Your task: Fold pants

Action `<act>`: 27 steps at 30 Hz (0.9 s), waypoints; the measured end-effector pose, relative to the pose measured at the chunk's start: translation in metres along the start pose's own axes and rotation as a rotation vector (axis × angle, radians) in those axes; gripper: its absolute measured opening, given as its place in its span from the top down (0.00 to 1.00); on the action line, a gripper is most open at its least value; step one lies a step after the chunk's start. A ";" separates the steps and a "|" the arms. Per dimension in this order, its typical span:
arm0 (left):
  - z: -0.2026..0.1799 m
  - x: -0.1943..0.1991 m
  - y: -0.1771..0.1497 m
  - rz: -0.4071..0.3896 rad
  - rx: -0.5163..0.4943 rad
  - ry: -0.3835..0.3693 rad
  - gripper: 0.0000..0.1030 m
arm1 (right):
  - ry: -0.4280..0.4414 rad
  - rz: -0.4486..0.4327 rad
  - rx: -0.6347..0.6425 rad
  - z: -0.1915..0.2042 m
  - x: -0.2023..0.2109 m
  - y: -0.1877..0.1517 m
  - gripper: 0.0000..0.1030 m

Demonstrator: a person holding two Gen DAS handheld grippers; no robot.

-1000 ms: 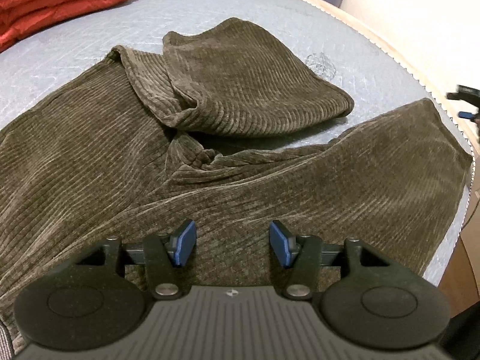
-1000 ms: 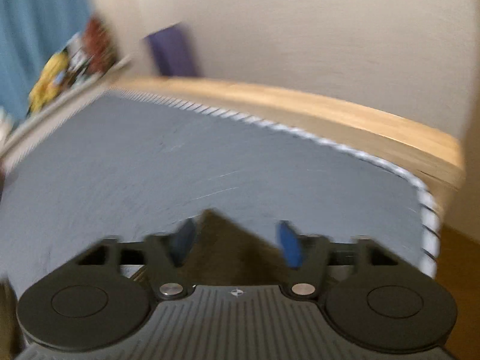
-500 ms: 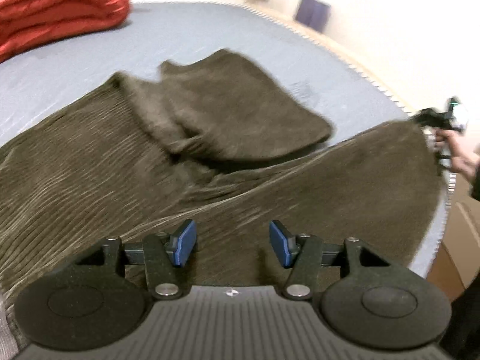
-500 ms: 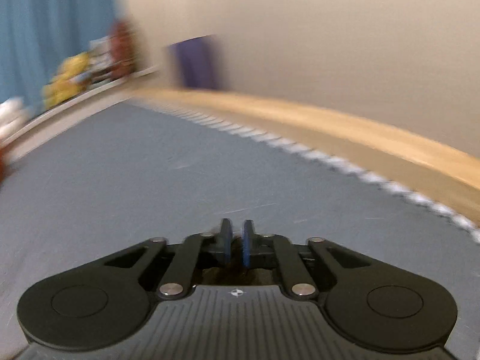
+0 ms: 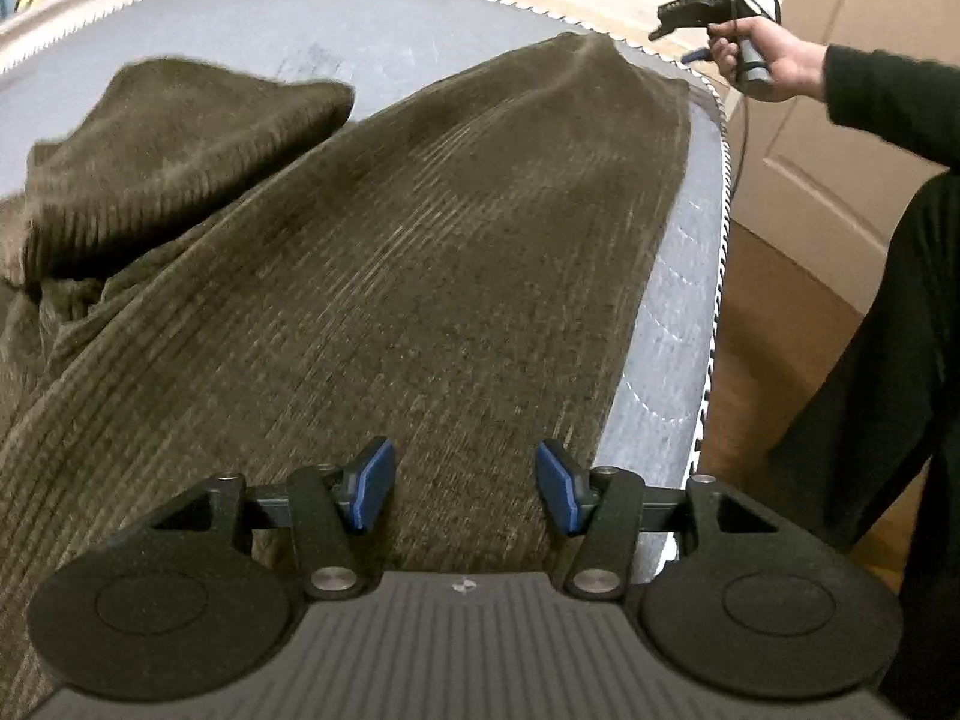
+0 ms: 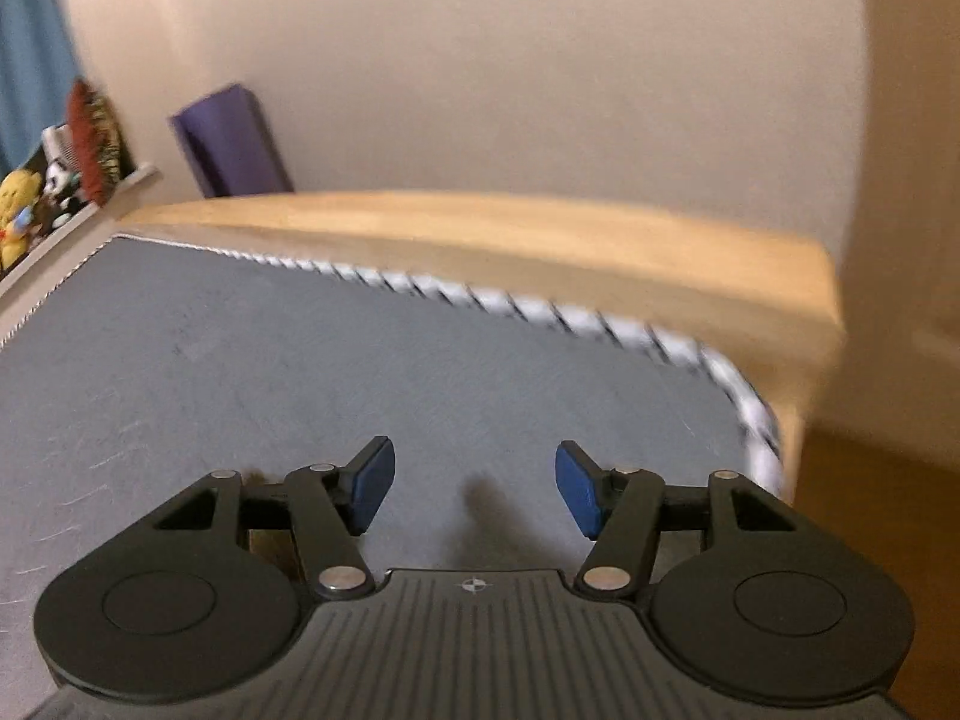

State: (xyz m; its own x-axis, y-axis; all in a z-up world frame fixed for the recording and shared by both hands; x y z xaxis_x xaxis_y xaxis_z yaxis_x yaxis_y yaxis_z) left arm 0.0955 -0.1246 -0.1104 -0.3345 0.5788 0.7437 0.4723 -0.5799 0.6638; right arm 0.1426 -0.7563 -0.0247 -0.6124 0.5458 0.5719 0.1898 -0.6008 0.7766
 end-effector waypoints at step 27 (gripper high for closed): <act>0.022 0.058 -0.015 -0.055 0.050 0.003 0.81 | -0.161 -0.022 0.040 -0.001 0.120 -0.030 0.51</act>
Point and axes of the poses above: each gripper's, at about its wrist camera, not at the fingertips, and x roughly against the way its jaws point, z to its left, y to its top, the point moved 5 cm from there along -x, roughly the way its jaws point, and after that the axes turned 6 degrees about -z, right-handed, at the moved point
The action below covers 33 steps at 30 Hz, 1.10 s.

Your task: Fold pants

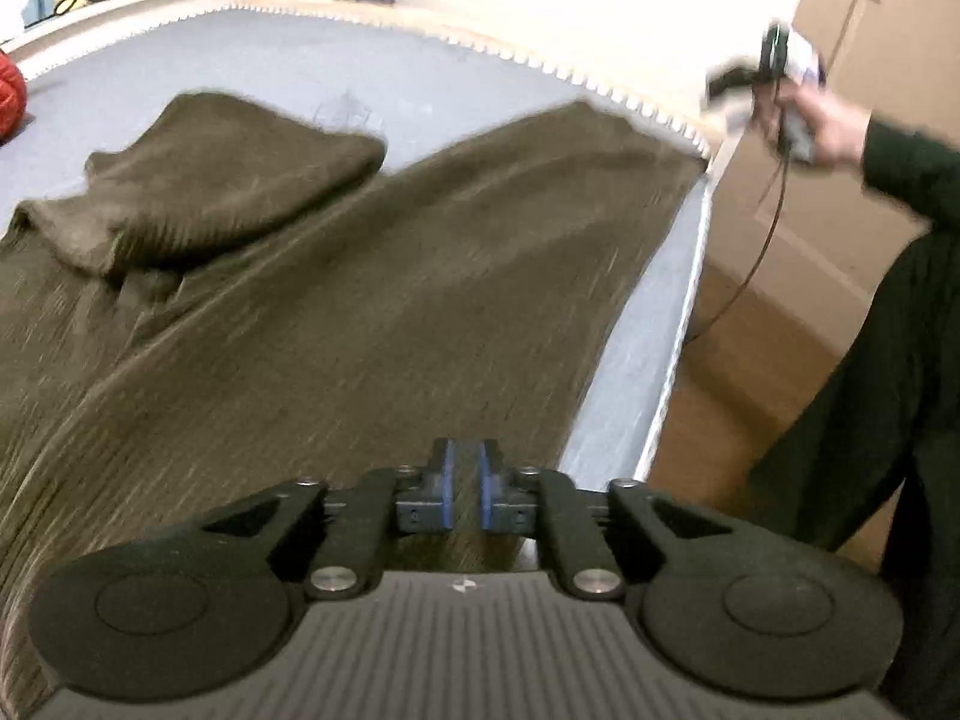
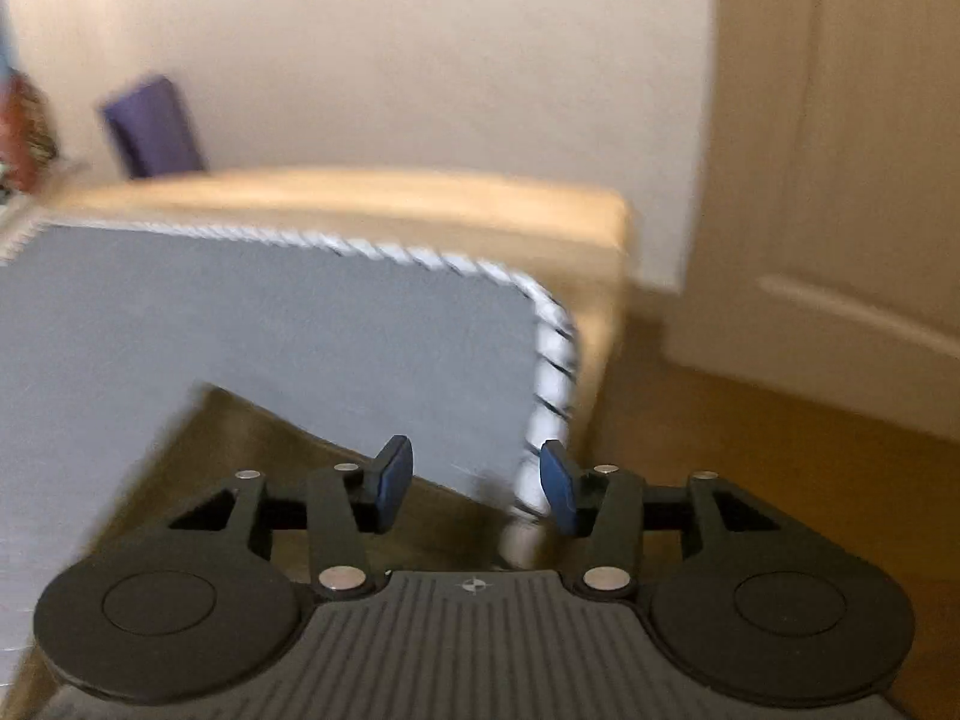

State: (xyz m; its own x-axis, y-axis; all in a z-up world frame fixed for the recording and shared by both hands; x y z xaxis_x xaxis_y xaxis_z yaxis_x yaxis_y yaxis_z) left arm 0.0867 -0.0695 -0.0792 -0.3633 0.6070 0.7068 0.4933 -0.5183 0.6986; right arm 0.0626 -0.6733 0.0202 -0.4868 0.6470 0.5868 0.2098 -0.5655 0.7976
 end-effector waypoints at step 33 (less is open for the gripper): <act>0.178 0.117 -0.120 -0.072 0.759 0.598 0.55 | 1.568 -0.047 1.481 0.227 0.379 -0.391 0.72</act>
Point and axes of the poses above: each gripper's, at about its wrist camera, not at the fingertips, and x roughly against the way its jaws point, z to its left, y to its top, the point moved 5 cm from there along -x, roughly the way its jaws point, and after that the axes turned 6 degrees about -z, right-handed, at the moved point
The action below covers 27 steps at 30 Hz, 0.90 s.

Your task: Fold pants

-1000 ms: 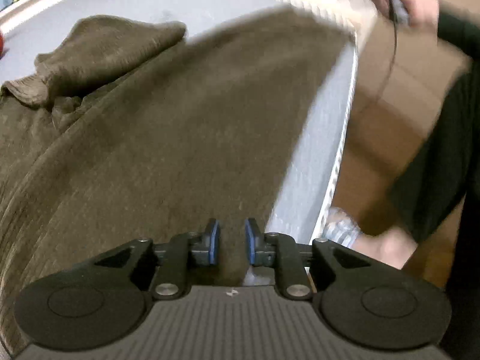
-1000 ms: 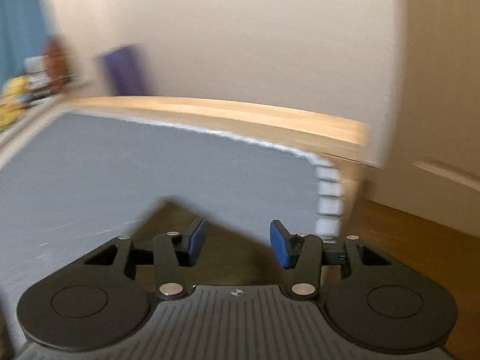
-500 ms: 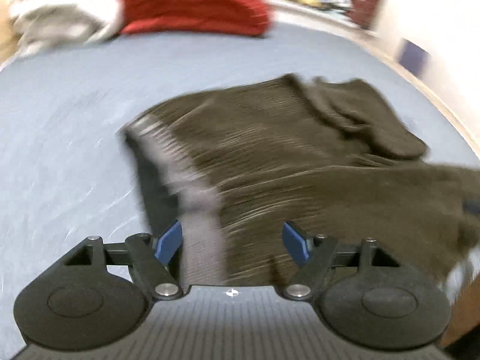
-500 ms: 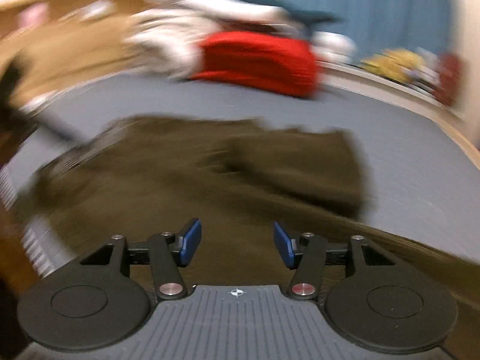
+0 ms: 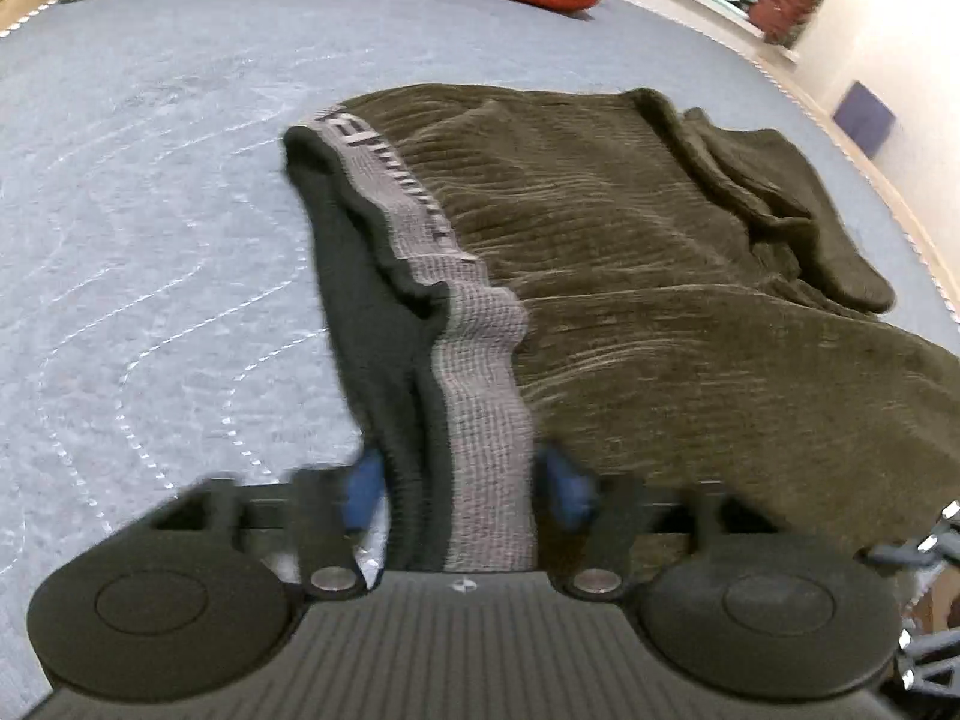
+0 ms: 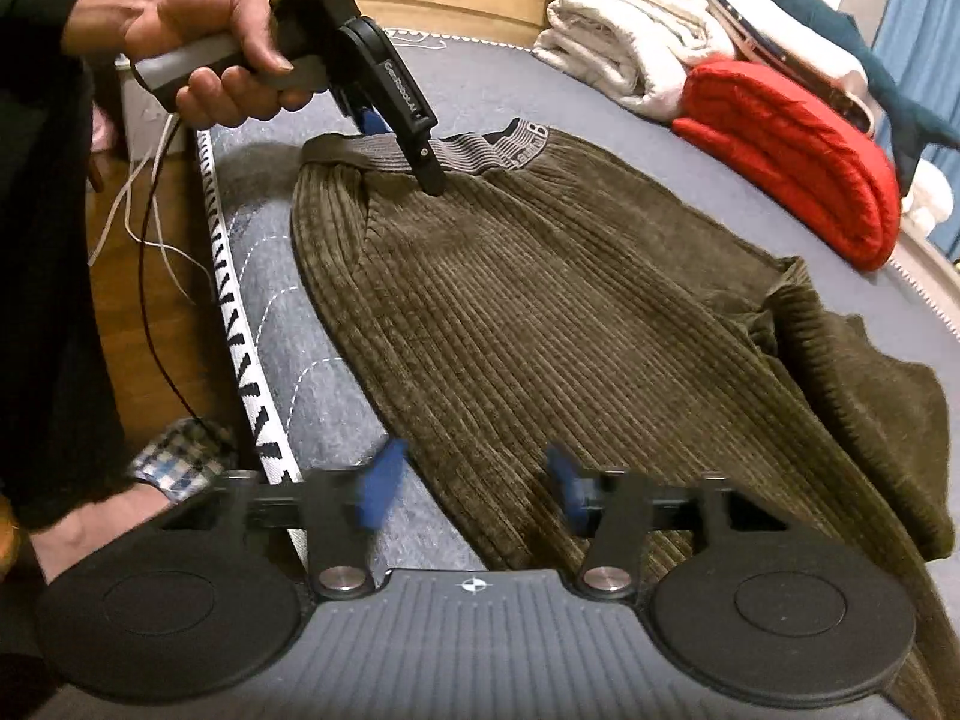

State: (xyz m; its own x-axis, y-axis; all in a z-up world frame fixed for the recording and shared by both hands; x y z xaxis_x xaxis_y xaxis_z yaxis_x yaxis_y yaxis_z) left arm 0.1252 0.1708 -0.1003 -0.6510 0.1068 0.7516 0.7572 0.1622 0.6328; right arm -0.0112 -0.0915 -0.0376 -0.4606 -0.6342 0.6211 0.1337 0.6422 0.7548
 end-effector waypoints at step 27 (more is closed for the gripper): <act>-0.029 0.058 0.002 -0.112 -0.229 0.063 0.52 | 0.008 0.003 -0.106 -0.030 0.006 0.006 0.58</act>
Point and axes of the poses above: each gripper's, at about its wrist camera, not at the fingertips, and x roughly against the way its jaws point, z to its left, y to its top, the point moved 5 cm from there along -x, roughly the way its jaws point, and after that the axes turned 6 degrees about -z, right-handed, at the moved point
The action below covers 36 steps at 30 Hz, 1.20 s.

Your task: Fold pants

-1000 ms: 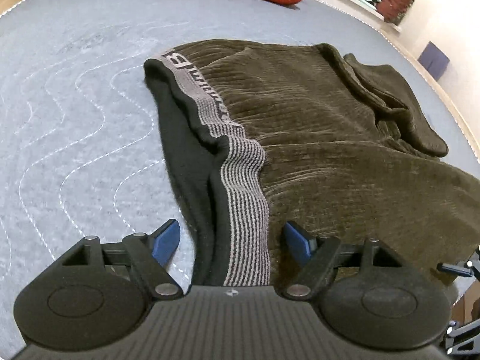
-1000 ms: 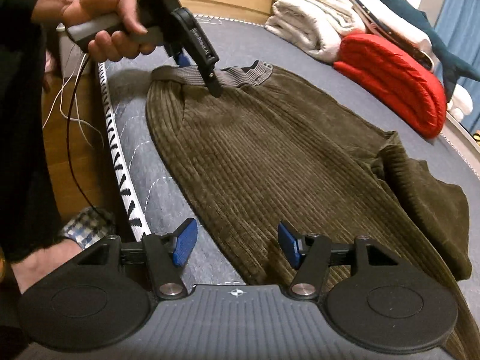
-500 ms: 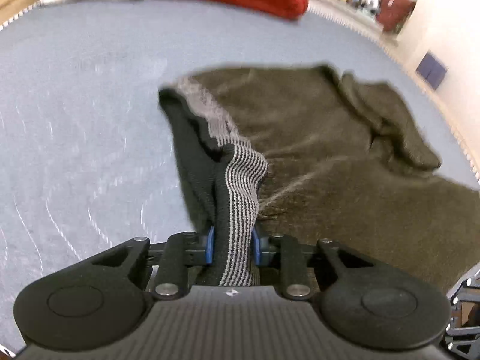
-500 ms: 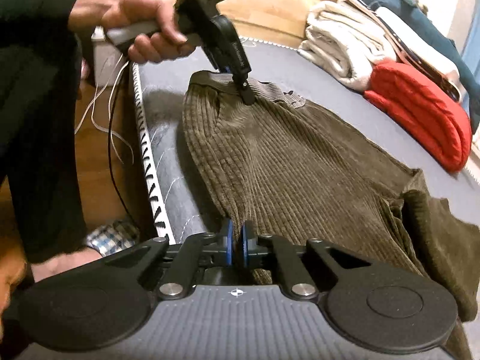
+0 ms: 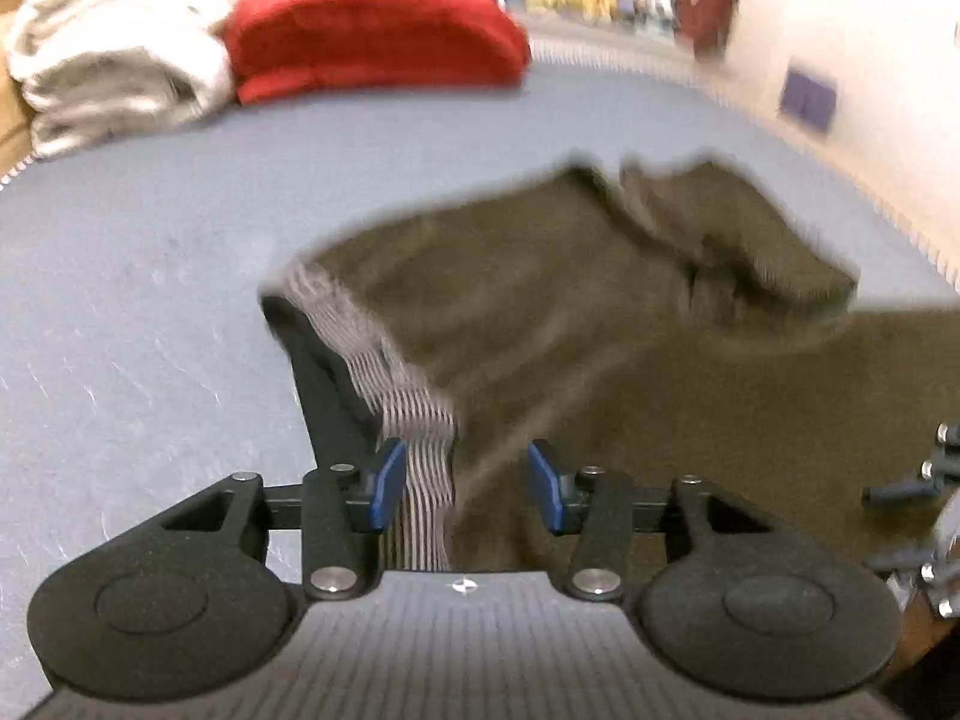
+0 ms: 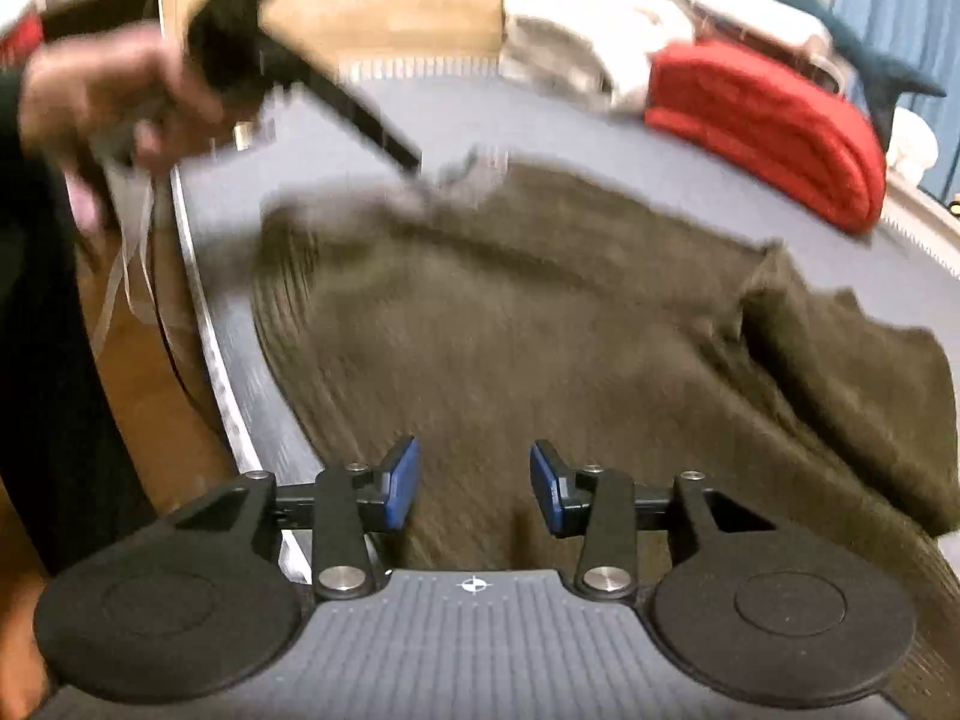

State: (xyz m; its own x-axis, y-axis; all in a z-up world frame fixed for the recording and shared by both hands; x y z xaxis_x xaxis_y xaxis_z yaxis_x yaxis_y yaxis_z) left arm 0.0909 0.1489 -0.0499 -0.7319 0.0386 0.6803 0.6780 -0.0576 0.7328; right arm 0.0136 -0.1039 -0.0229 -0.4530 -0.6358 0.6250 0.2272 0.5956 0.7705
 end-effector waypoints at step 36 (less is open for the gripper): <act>-0.064 -0.008 0.010 -0.008 -0.088 -0.093 0.30 | -0.206 0.014 -0.094 -0.047 0.005 -0.003 0.36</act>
State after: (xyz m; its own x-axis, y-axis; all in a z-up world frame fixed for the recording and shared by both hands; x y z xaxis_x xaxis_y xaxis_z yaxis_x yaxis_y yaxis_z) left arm 0.0990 0.0841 -0.0494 -0.7253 0.1317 0.6757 0.6604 -0.1440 0.7369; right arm 0.0511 -0.1317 -0.0158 -0.6133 -0.5086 0.6044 0.3098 0.5490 0.7763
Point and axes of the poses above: each gripper's, at about its wrist camera, not at the fingertips, and x roughly against the way its jaws point, z to its left, y to its top, the point moved 5 cm from there along -x, roughly the way its jaws point, and after that the axes turned 6 degrees about -z, right-handed, at the moved point
